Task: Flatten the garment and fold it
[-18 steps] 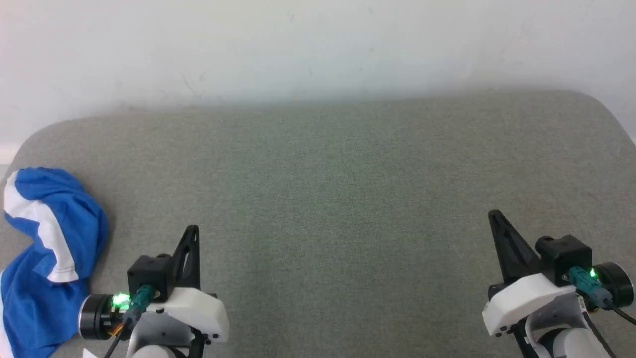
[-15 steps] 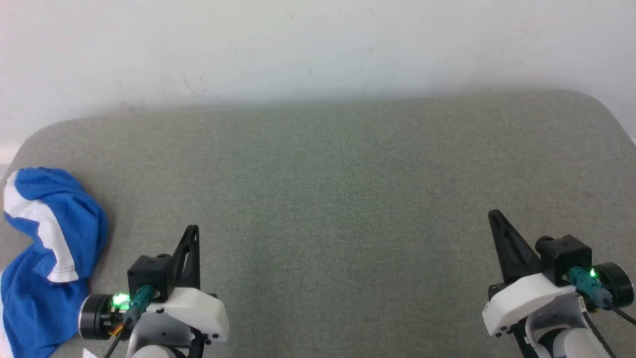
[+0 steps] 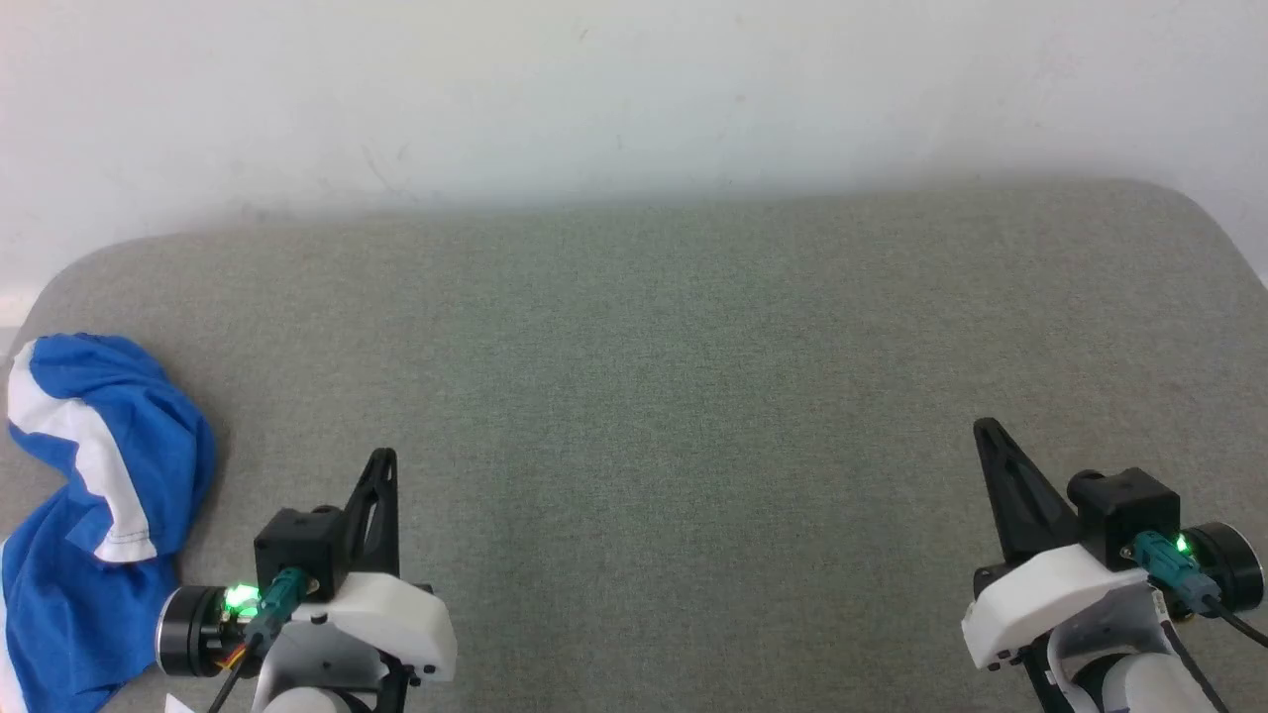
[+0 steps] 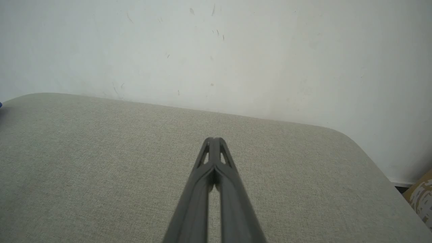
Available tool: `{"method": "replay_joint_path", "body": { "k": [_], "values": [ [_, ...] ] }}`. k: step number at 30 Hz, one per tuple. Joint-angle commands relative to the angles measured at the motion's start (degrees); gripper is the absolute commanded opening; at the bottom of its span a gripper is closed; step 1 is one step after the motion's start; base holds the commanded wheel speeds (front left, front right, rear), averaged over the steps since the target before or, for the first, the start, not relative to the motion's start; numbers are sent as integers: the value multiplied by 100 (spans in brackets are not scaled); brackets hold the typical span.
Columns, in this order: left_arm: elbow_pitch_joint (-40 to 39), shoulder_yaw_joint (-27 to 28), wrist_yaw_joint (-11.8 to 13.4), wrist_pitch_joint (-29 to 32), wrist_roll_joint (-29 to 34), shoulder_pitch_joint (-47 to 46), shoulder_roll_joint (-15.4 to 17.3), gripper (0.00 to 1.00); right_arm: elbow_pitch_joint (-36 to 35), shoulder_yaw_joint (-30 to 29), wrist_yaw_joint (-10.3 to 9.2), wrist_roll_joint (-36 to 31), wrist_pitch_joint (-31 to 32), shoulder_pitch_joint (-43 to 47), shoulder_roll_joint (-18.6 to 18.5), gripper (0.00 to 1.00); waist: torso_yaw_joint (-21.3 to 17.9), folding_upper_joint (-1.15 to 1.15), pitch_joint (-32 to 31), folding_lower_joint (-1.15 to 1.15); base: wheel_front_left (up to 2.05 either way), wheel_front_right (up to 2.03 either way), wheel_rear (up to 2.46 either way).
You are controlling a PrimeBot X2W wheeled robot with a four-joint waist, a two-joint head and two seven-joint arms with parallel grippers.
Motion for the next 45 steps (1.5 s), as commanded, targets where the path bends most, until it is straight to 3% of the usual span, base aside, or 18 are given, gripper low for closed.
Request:
{"method": "replay_joint_path", "body": {
  "k": [1, 5, 6, 30, 45],
  "values": [
    [-32, 19, -6, 1, 20, 26, -30, 0, -39, -14, -11, -36, 3, 80, 14, 0, 0, 0, 0, 0, 0, 0, 0],
    [-32, 19, -6, 1, 20, 26, -30, 0, -39, -14, -11, -36, 3, 80, 14, 0, 0, 0, 0, 0, 0, 0, 0],
    [0, 0, 0, 0, 0, 0, 0, 100, 0, 0, 0, 0, 0, 0, 0, 100, 0, 0, 0, 0, 0, 0, 0],
    [91, -114, 25, -237, -159, 87, -3, 100, 183, -61, -1, 381, -238, 137, 0, 100, 31, 0, -3, 0, 0, 0, 0],
    [143, -110, 50, -417, -265, 164, -7, 100, 310, -61, -2, 628, -417, 242, 2, 100, 340, 0, -32, 0, 0, 0, 0]
  ]
}}
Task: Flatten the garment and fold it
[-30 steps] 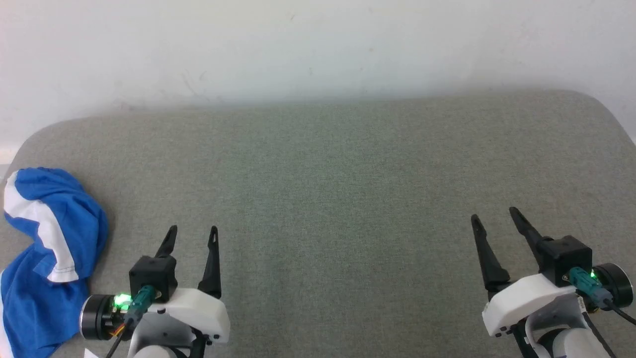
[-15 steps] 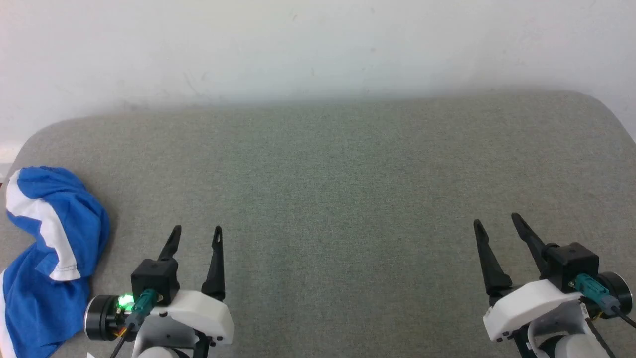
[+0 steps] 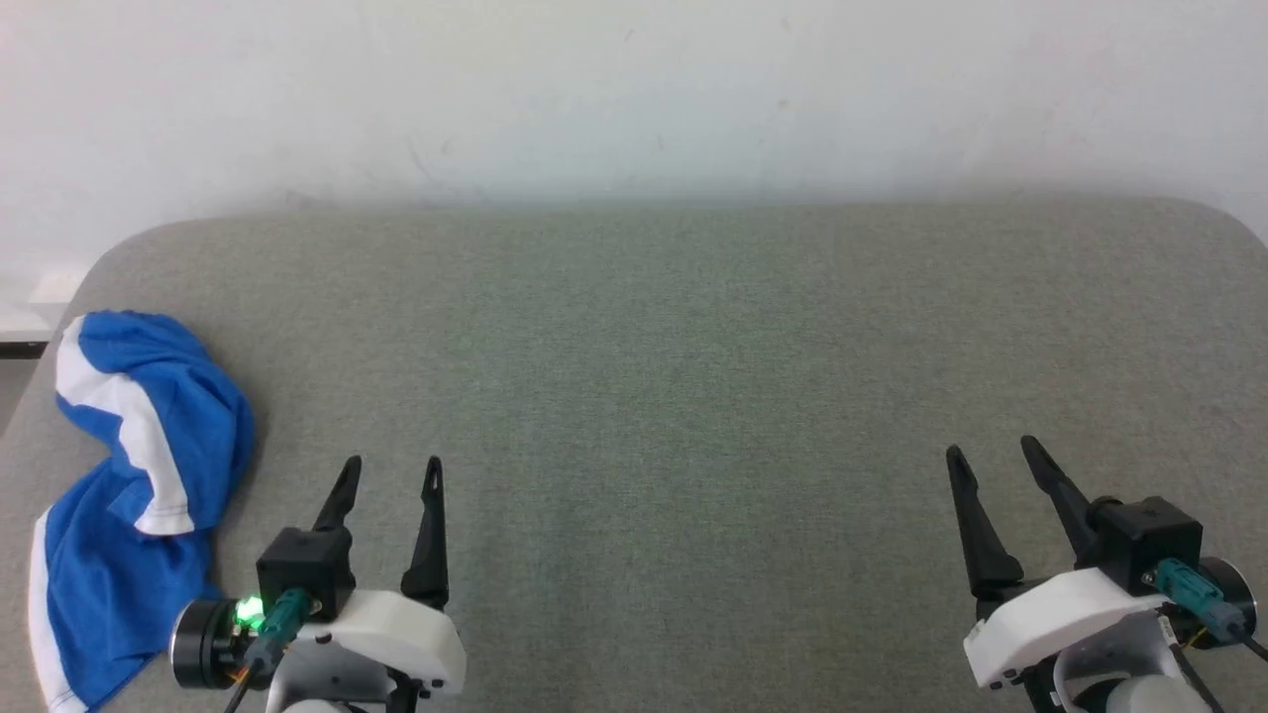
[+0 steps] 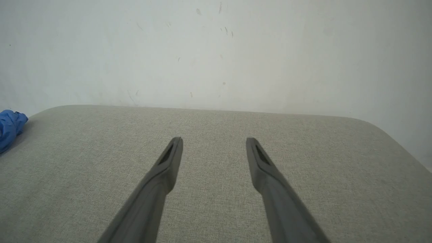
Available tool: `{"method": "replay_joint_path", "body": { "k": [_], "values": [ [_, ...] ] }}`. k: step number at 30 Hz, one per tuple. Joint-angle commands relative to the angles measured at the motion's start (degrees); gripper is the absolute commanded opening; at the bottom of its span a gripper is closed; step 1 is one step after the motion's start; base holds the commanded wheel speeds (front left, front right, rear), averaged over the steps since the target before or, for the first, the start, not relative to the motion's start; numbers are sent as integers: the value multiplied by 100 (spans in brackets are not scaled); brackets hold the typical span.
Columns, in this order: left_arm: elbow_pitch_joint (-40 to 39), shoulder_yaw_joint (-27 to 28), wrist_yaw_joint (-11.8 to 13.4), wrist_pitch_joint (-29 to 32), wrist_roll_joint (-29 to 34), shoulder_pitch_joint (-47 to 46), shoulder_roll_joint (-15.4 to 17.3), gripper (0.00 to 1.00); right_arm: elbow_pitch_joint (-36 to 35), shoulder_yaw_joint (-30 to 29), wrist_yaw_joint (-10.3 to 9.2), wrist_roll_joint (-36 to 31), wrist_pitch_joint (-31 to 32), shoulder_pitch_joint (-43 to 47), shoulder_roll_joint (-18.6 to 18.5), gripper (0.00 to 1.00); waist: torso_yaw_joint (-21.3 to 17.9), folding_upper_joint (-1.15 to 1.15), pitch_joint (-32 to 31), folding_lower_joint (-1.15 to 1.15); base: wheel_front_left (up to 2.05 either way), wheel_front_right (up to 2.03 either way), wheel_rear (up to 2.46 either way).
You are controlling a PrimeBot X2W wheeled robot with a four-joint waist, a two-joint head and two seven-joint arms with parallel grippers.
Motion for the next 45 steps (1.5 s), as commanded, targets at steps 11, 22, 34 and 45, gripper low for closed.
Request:
{"method": "replay_joint_path", "body": {
  "k": [11, 22, 34, 45],
  "values": [
    [63, -4, 69, -184, -102, 191, -12, 100, 152, 10, -4, 223, -187, 162, 7, 100, 440, 0, -24, 0, 0, 0, 0],
    [83, 39, 90, -303, -155, 250, -14, 100, 253, 40, -5, 420, -306, 205, 8, 100, 781, 0, -44, 0, 0, 0, 0],
    [95, 82, 126, -447, -243, 311, -18, 100, 379, 107, -6, 605, -450, 239, 10, 100, 1165, 0, -60, 0, 0, 0, 0],
    [108, 79, 162, -579, -336, 386, -20, 100, 496, 149, -8, 760, -581, 296, 11, 100, 1470, 0, -69, 0, 0, 0, 0]
  ]
}}
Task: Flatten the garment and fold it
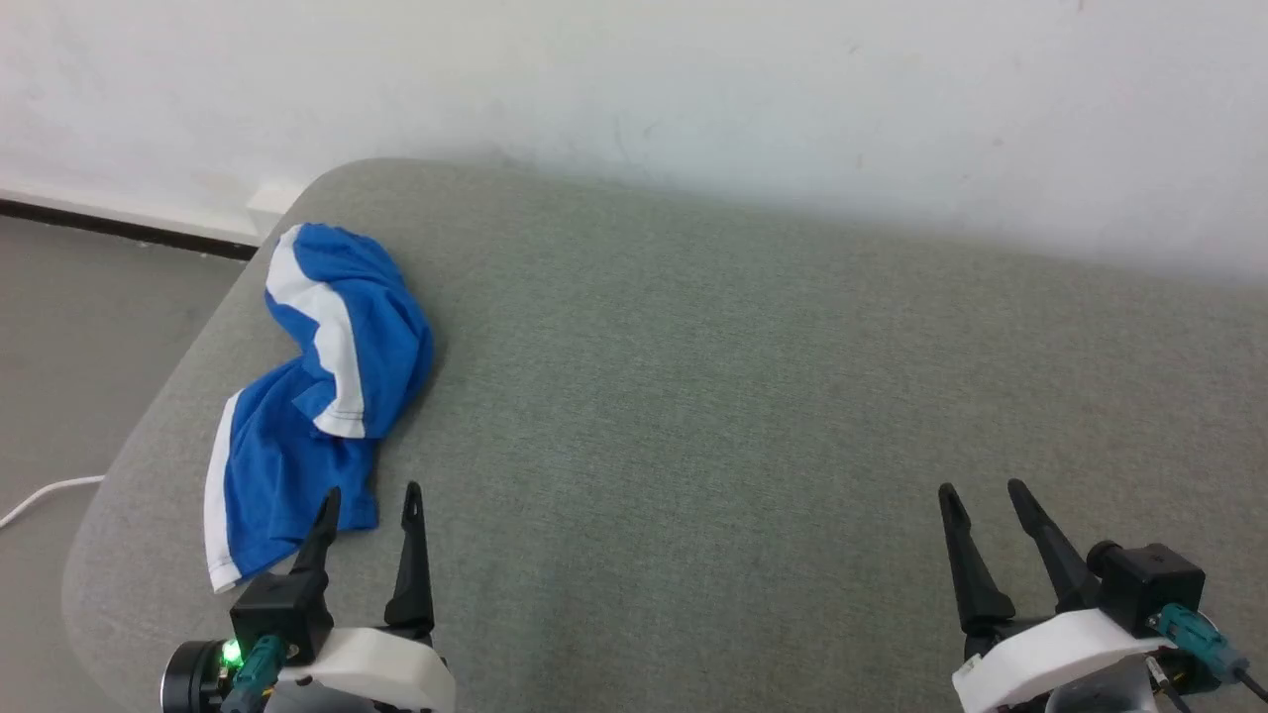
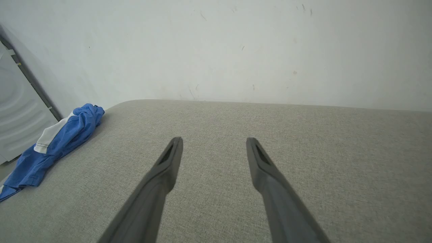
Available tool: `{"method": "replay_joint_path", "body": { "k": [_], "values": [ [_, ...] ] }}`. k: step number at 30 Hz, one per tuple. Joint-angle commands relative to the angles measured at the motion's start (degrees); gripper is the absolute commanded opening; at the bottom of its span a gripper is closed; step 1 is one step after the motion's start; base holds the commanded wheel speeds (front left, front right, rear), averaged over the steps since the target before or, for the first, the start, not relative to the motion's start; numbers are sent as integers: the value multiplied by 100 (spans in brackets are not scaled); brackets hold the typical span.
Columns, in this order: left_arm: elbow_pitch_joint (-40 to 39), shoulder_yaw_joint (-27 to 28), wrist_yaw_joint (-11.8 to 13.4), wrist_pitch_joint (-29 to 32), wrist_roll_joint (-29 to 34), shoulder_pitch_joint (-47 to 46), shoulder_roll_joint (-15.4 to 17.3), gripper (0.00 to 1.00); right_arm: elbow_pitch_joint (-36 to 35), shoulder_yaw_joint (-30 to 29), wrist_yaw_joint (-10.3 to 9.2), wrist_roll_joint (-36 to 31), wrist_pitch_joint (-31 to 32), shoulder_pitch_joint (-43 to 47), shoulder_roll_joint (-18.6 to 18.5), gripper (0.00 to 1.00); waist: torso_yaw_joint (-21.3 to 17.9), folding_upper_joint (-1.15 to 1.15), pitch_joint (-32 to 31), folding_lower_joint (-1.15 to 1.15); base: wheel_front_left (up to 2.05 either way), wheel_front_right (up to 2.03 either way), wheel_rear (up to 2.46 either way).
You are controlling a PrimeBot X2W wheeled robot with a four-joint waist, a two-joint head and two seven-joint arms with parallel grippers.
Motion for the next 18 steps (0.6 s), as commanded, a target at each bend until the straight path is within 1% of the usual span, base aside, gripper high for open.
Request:
{"method": "replay_joint_path", "body": {
  "k": [1, 18],
  "values": [
    [17, -2, 53, -60, -43, 73, -20, 100, 30, 21, -8, 61, -70, 84, 9, 100, 73, 0, 2, 0, 0, 0, 0],
    [44, 1, 91, -264, -175, 147, -24, 100, 238, 103, -9, 288, -273, 140, 11, 100, 501, 0, 26, 0, 0, 0, 0]
  ]
}}
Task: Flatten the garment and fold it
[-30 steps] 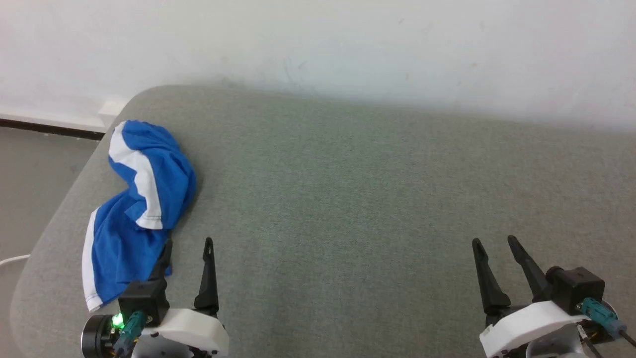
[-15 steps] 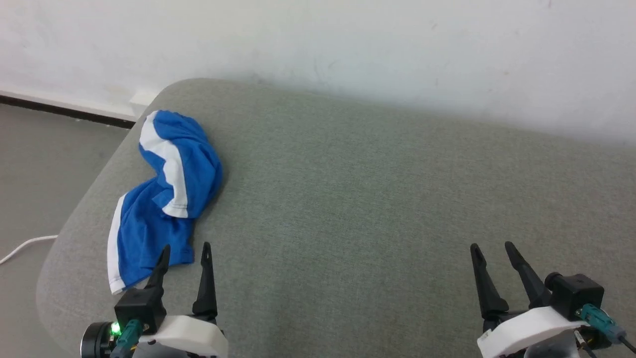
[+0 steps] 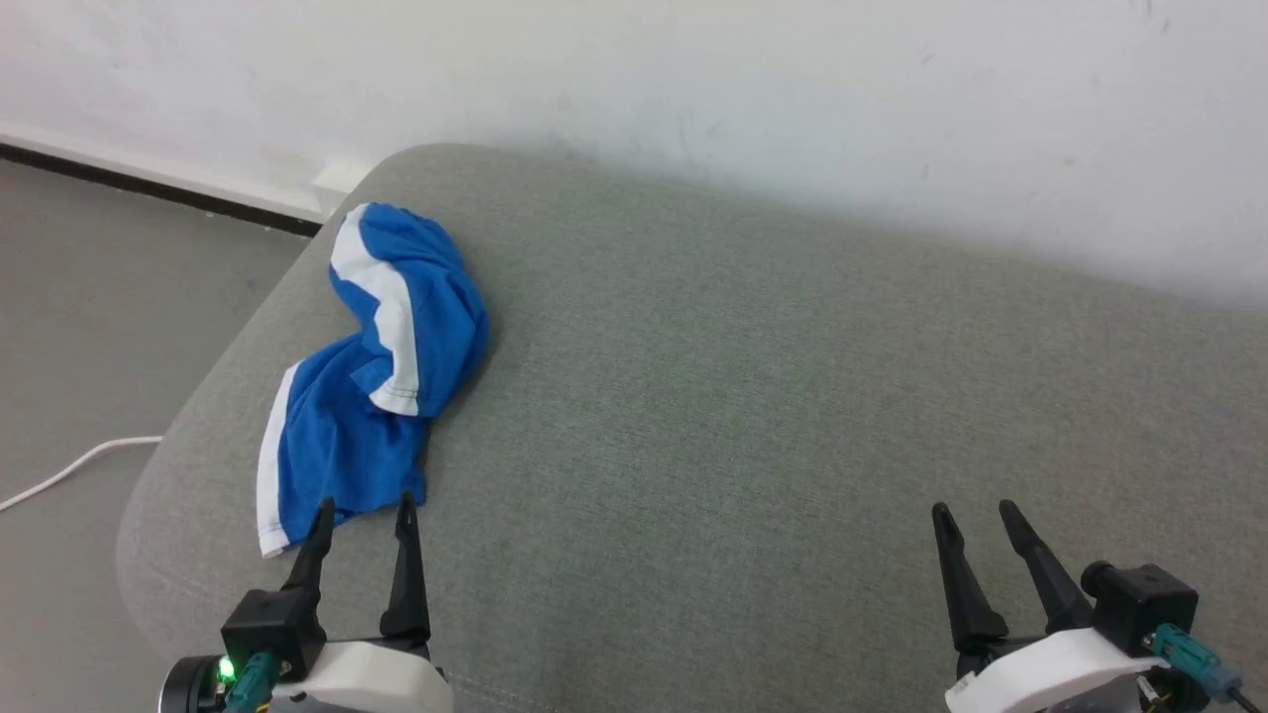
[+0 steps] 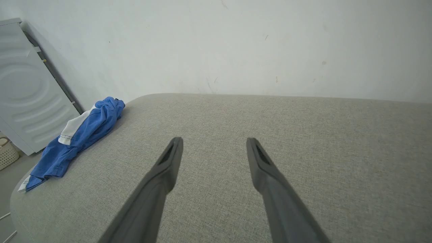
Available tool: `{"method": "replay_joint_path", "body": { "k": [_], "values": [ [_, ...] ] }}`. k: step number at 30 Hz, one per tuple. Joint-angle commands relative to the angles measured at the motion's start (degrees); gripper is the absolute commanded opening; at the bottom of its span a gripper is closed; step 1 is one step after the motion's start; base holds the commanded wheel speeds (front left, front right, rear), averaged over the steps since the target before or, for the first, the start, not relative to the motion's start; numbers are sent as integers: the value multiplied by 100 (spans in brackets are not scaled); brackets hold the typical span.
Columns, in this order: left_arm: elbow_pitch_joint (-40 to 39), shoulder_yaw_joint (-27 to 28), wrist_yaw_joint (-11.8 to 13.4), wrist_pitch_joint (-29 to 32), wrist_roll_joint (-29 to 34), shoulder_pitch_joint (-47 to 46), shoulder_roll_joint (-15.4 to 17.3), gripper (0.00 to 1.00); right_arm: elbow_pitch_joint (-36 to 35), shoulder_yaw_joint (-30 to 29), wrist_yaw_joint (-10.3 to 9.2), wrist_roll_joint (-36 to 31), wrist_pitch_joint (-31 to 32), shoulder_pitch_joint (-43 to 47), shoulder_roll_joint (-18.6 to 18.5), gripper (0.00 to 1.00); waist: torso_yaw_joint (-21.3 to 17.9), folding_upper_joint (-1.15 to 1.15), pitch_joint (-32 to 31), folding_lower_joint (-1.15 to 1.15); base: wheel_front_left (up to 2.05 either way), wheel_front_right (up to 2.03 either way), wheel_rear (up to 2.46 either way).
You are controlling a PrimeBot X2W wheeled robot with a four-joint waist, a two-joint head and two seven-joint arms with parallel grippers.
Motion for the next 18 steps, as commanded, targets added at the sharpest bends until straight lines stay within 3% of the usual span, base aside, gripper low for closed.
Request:
{"method": "replay_joint_path", "body": {
  "k": [1, 18],
  "values": [
    [26, -3, 49, -57, -38, 42, -24, 100, 34, 12, -9, 92, -57, 47, 10, 100, 63, 0, 17, 0, 0, 0, 0],
    [61, 10, 79, -261, -129, 95, -29, 100, 167, 40, -11, 187, -260, 84, 13, 100, 438, 0, 15, 0, 0, 0, 0]
  ]
}}
